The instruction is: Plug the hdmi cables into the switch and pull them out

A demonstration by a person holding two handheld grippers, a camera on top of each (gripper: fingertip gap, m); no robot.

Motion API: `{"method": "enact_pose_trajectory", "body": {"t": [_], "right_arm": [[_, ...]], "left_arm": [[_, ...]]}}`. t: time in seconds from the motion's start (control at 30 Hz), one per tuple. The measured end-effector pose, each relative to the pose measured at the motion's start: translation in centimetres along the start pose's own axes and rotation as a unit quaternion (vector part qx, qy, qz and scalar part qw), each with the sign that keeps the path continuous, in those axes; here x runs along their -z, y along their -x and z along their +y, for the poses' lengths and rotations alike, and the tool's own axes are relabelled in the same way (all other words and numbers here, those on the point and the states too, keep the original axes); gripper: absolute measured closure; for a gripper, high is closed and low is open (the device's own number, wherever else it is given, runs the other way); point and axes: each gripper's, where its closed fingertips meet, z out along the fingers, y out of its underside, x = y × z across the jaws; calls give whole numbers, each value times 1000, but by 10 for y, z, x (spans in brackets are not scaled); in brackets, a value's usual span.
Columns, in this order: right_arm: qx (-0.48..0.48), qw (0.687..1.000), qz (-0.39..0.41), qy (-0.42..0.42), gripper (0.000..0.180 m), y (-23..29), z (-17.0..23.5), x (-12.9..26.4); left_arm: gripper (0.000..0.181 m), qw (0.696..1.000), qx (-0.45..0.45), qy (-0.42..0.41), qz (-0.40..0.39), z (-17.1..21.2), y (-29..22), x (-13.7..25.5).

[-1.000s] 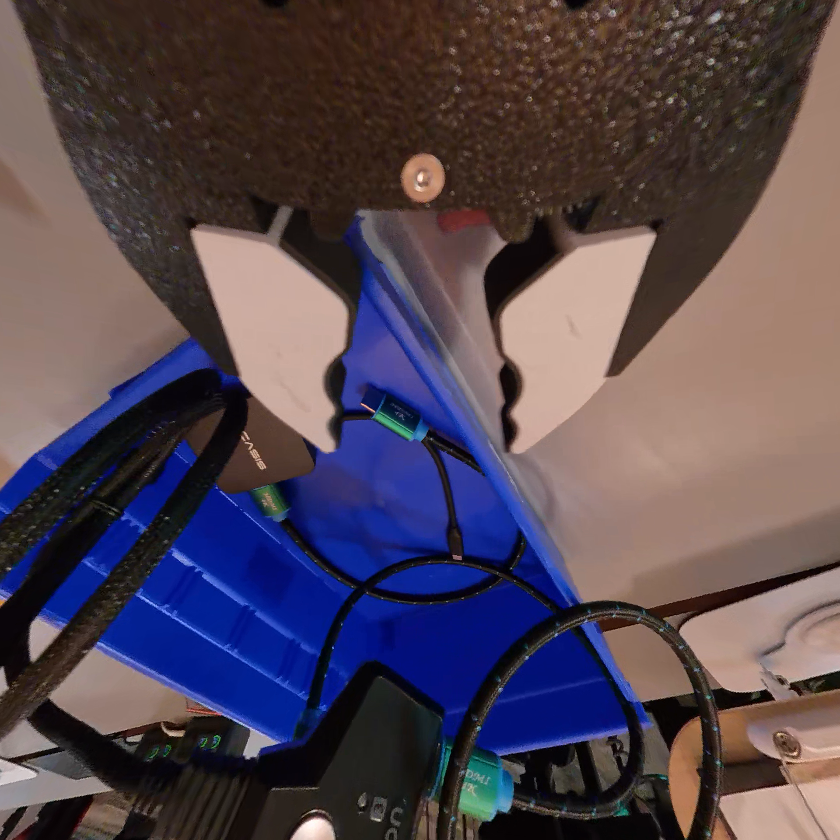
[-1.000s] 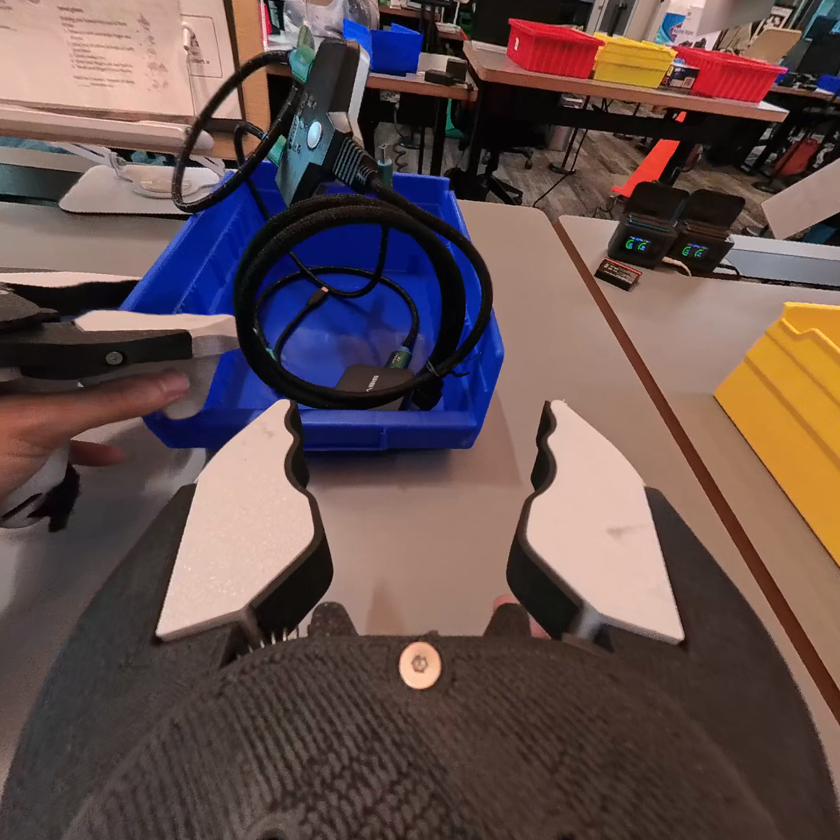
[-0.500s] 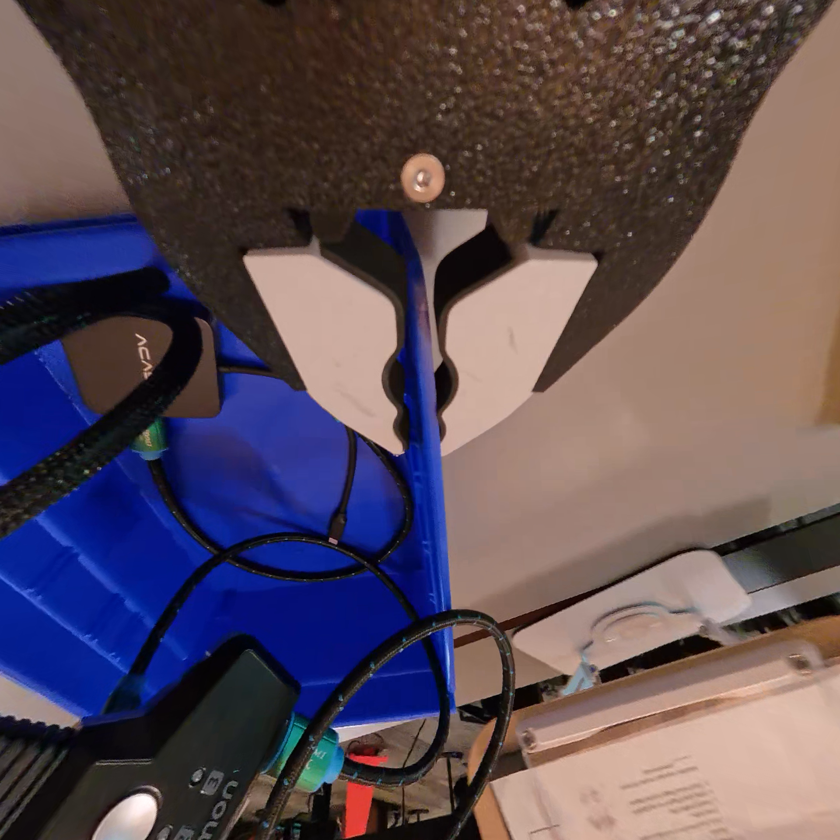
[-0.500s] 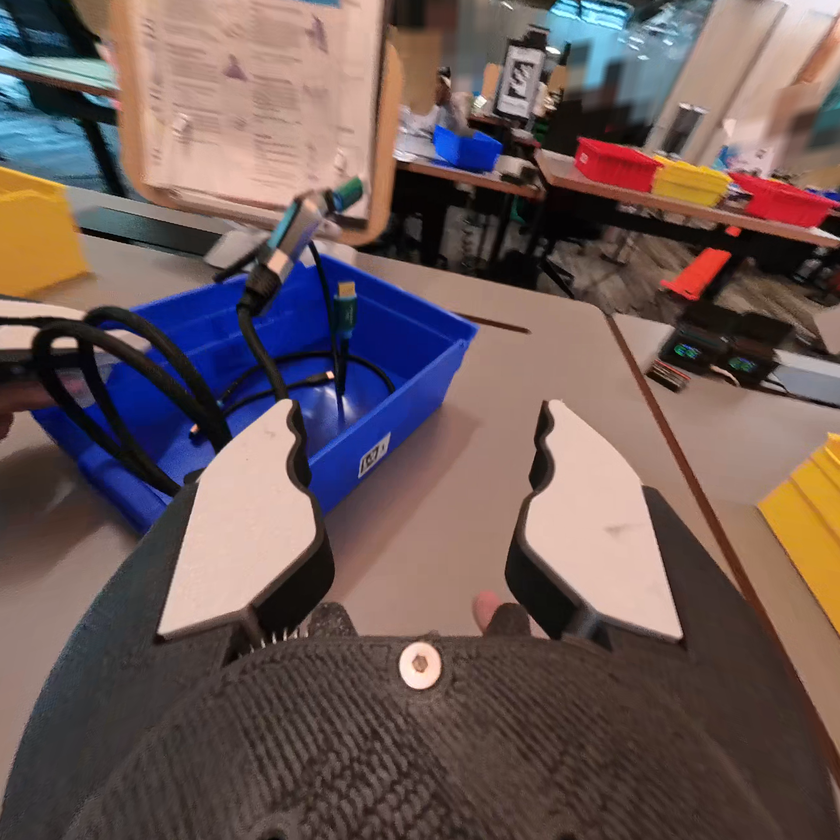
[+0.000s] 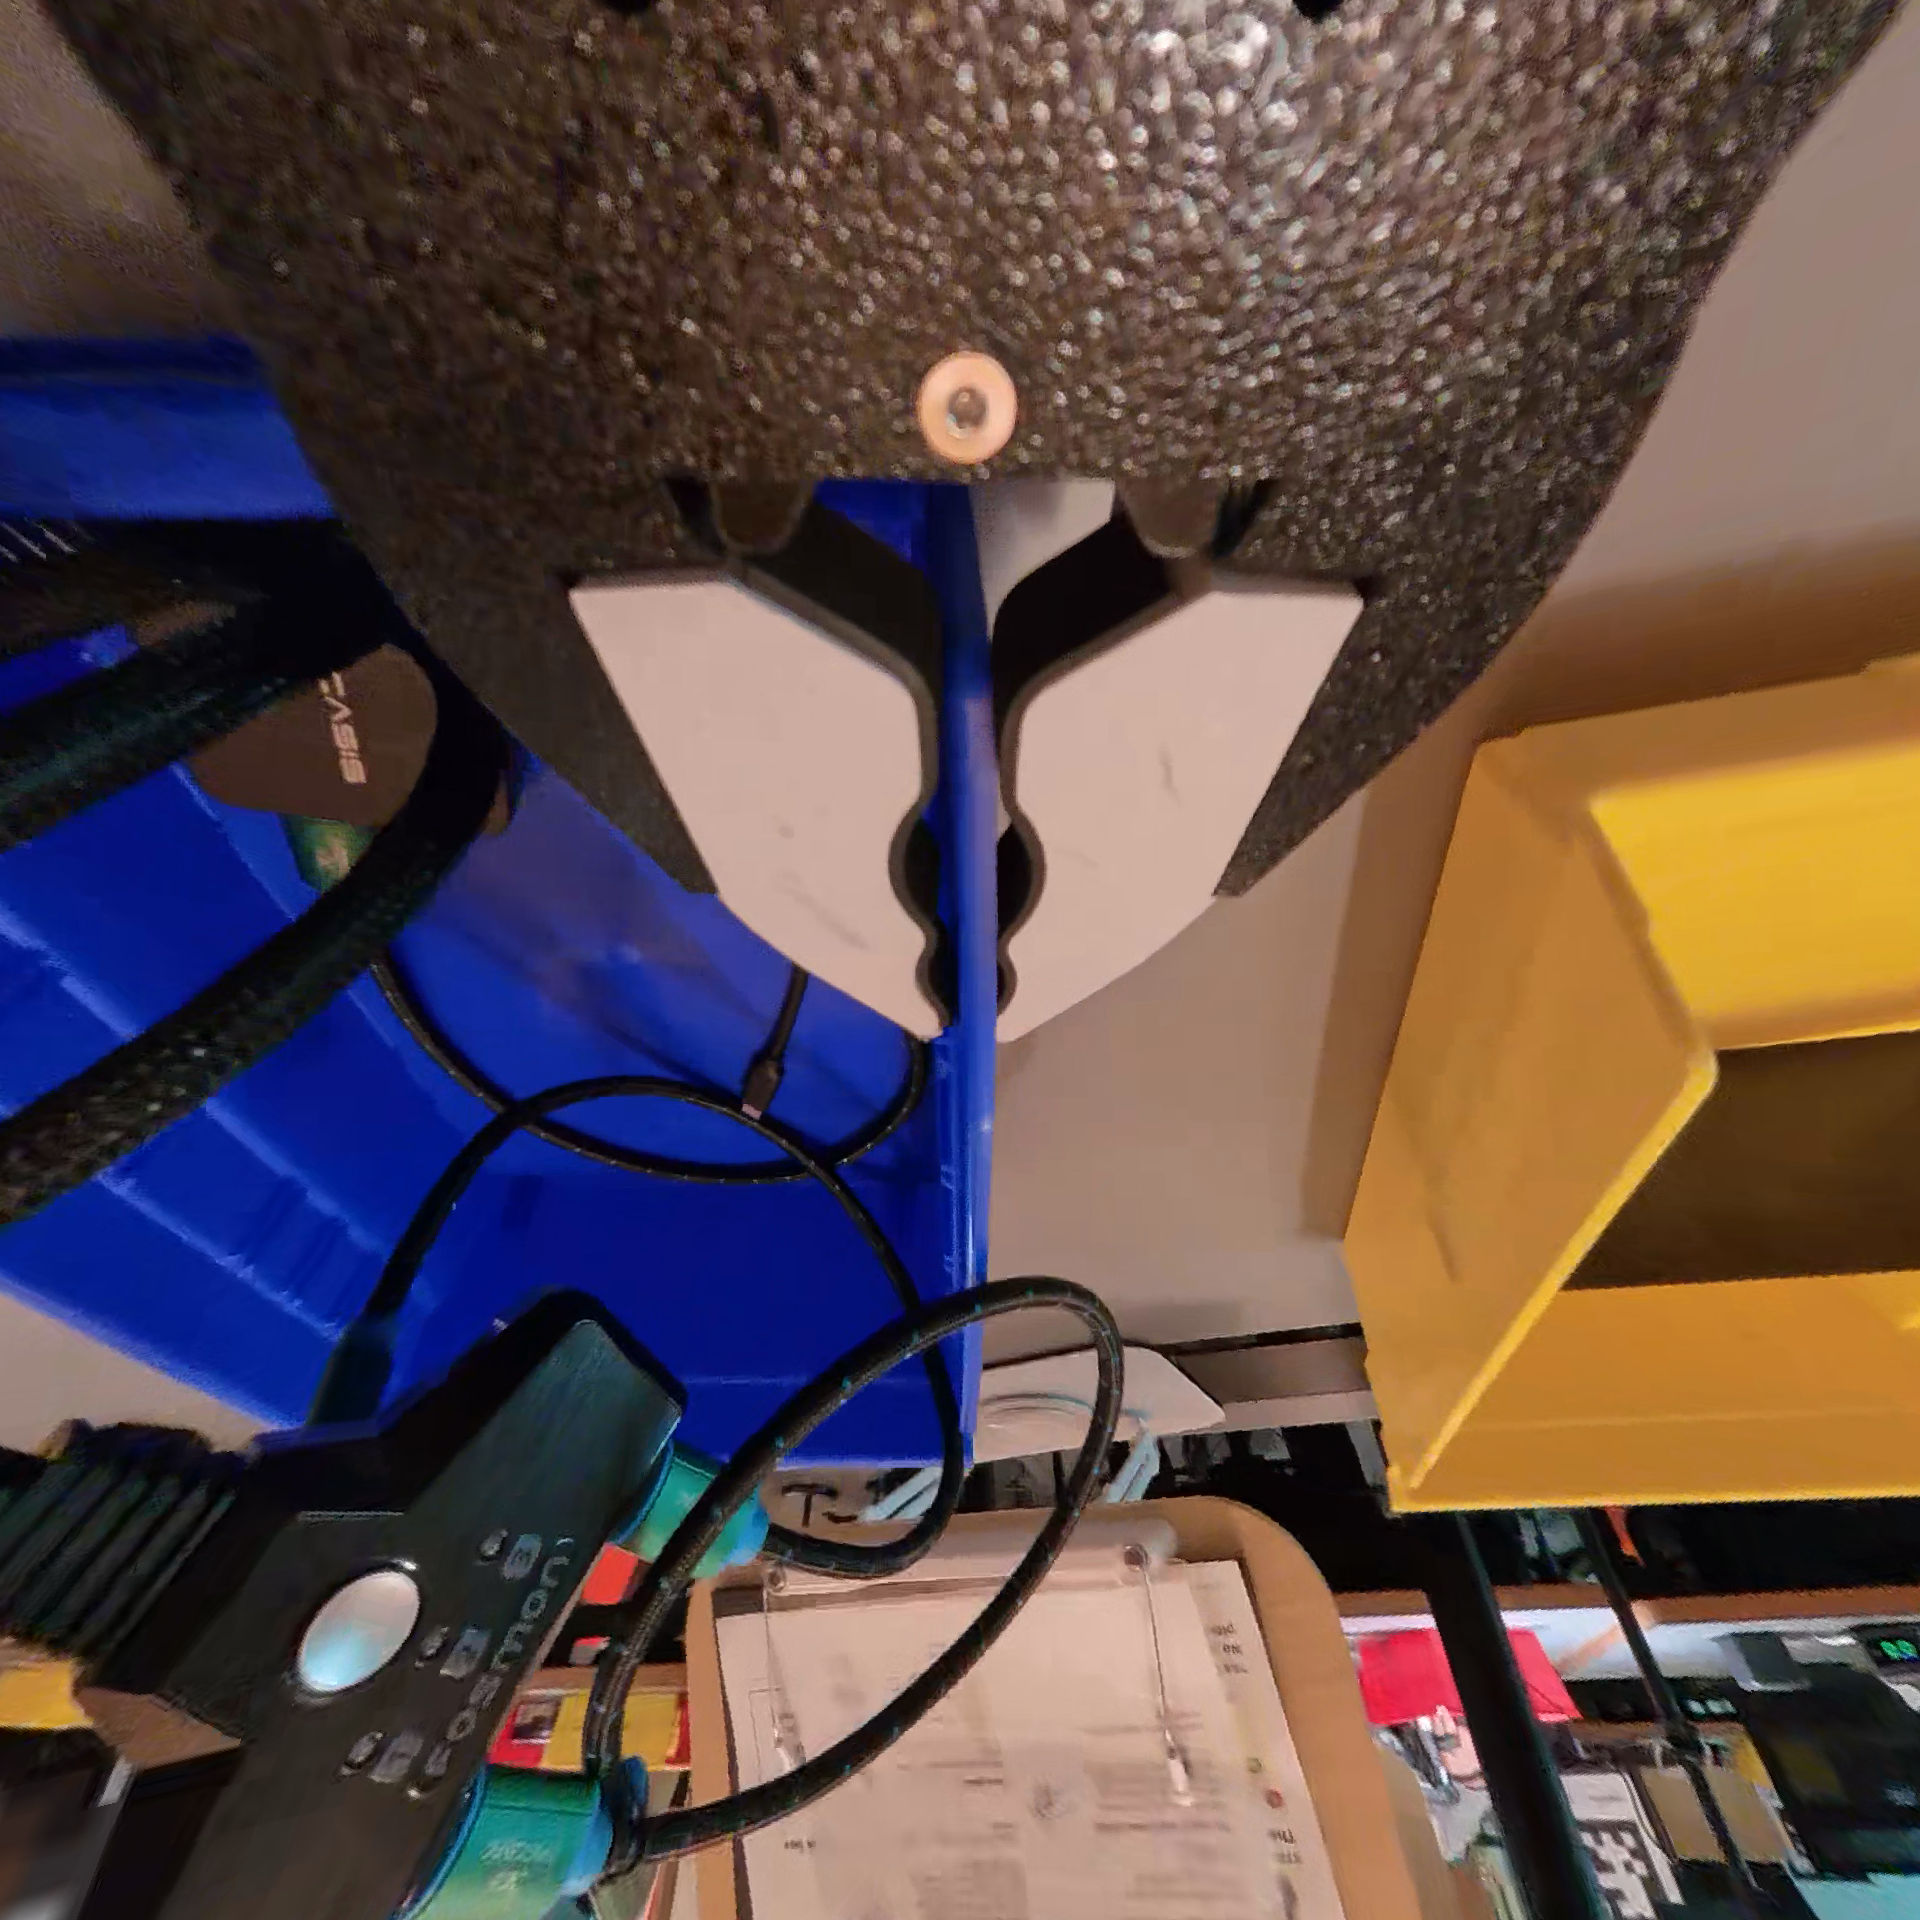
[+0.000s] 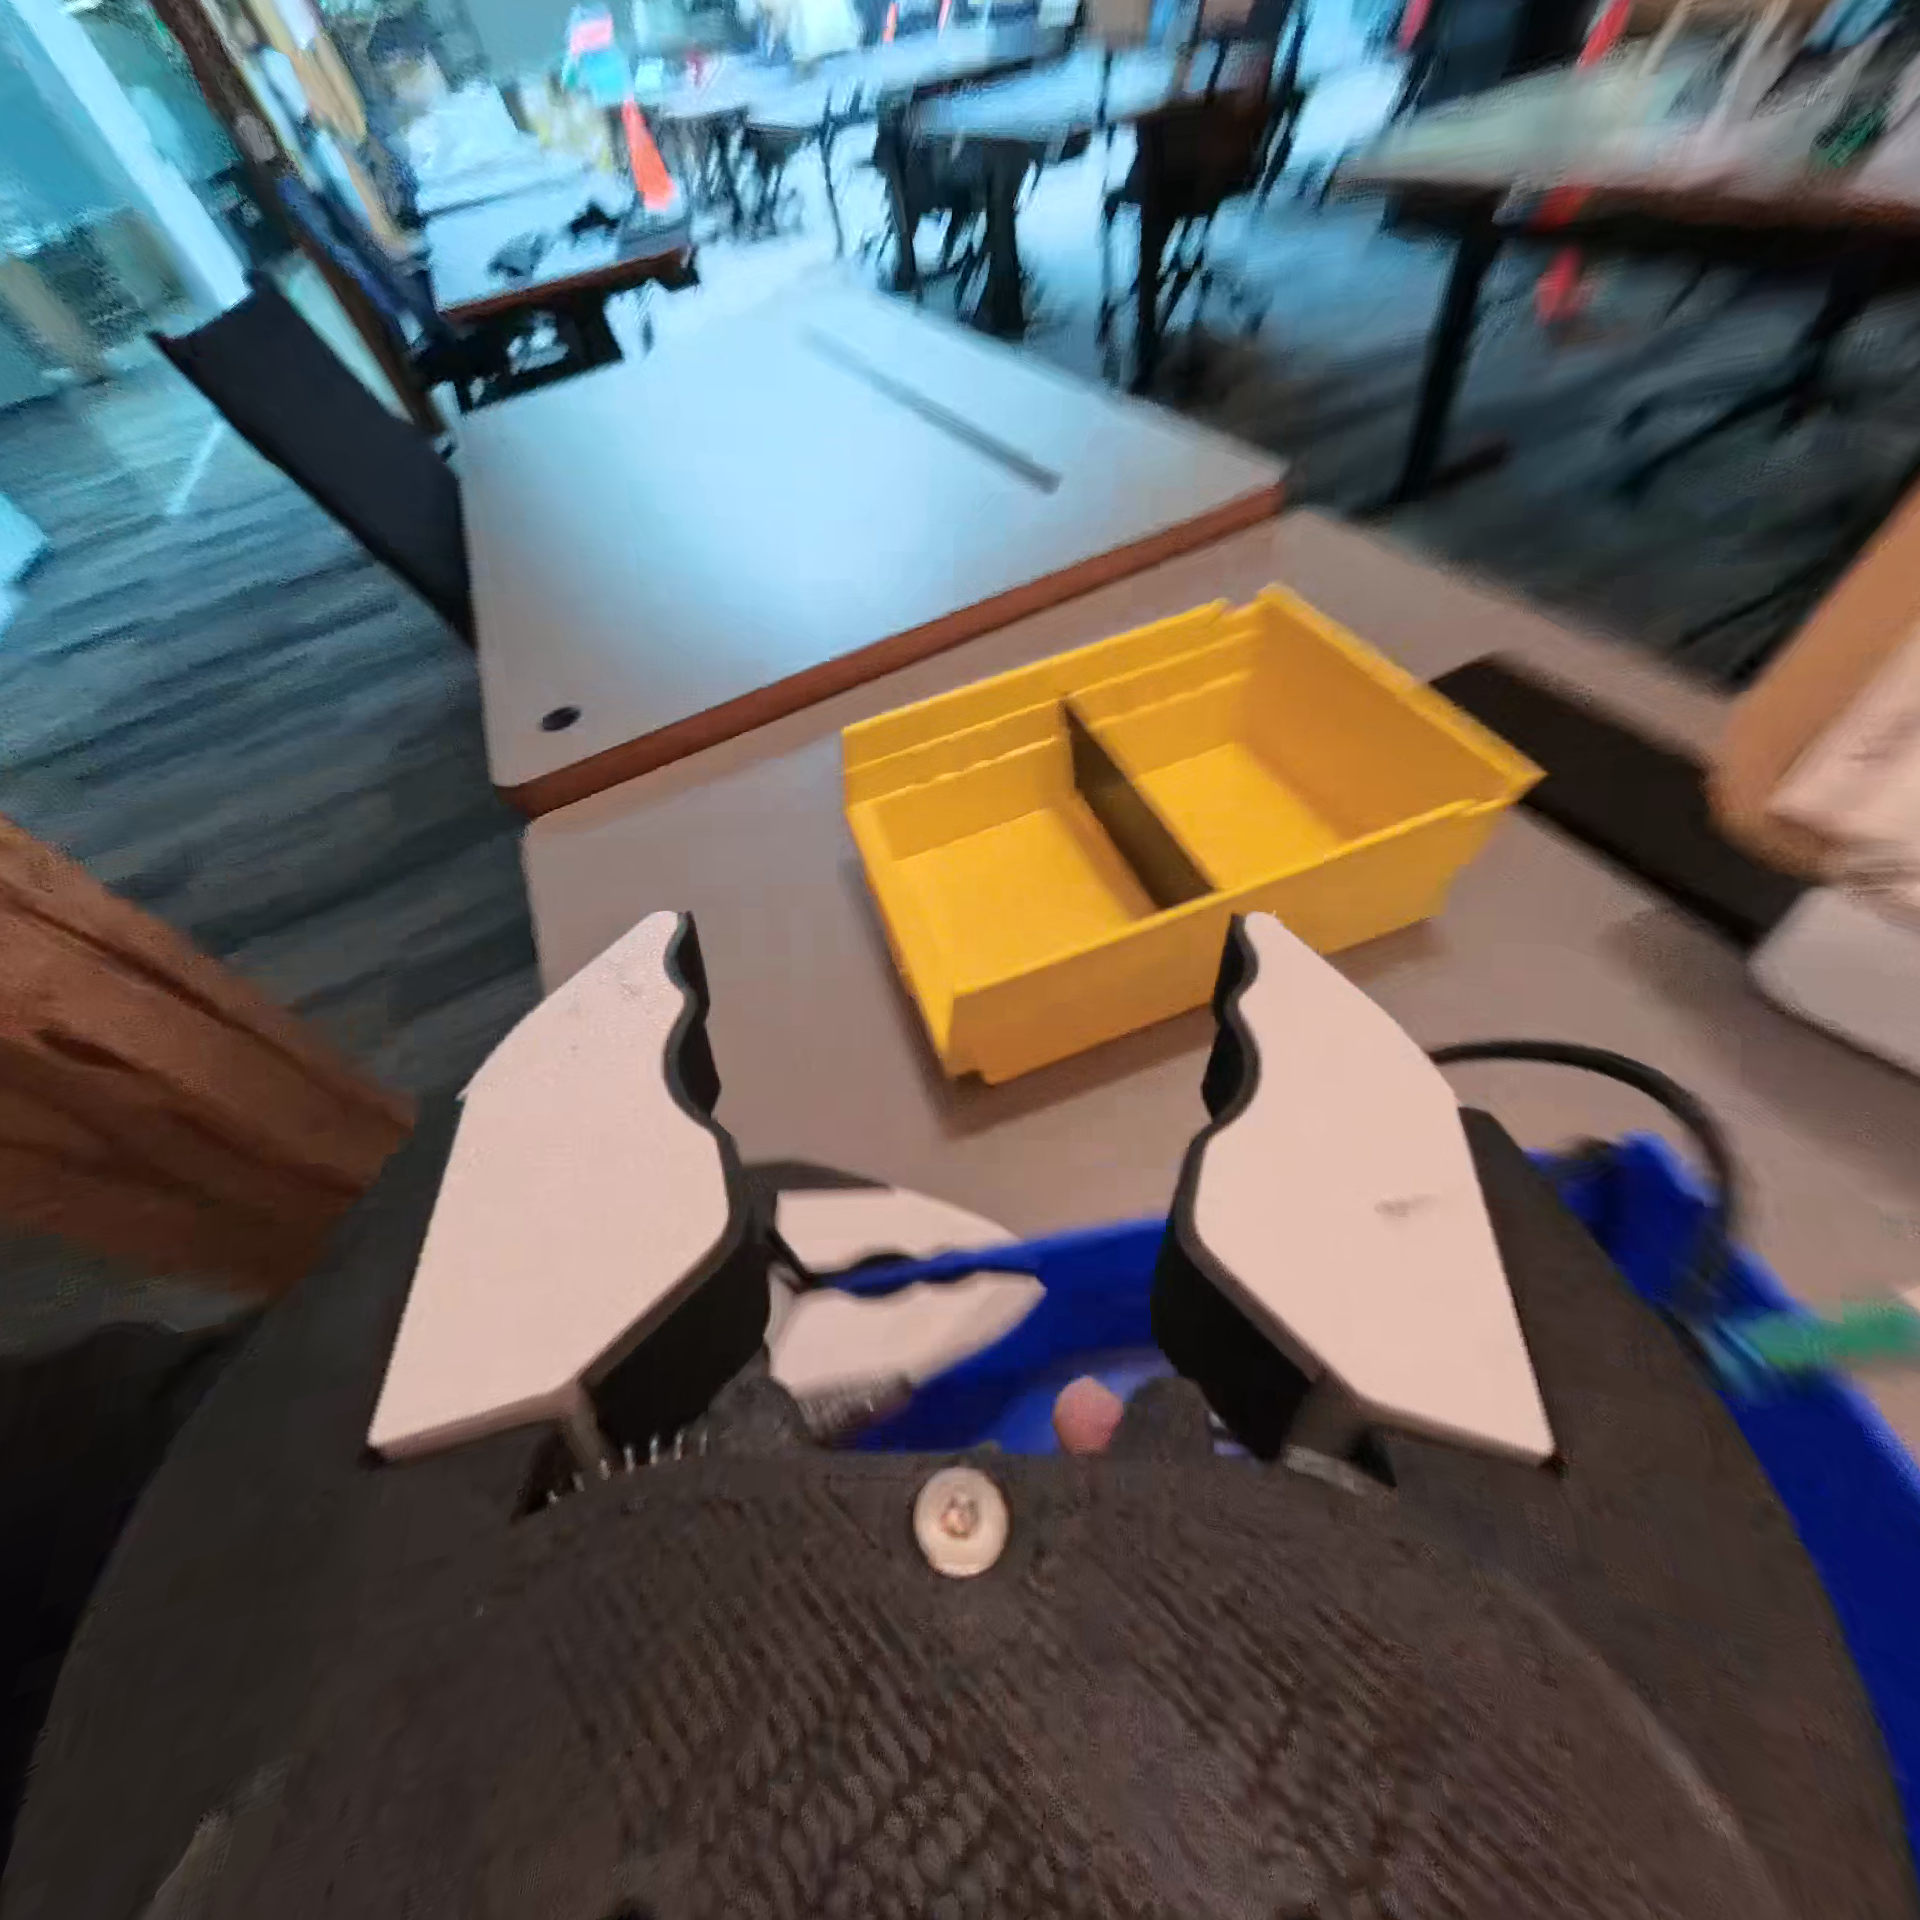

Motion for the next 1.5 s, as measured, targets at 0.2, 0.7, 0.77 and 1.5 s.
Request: {"method": "enact_pose_trajectory", "body": {"t": [0.2,0.7,0.77,1.5], "right_arm": [[-150,971,87,163,94,-66,32,-136],[-254,894,164,331,110,-92,154,-221],[-236,893,155,351,120,-90,165,-228],[-106,972,159,137,155,-154,-110,-15]], "left_arm": [[175,999,-47,-1,3,1,4,3],[177,999,2,4,50,1,17,4],[177,999,-17,4,48,1,20,4],[178,1000,-28,1,-8,3,118,17]]}}
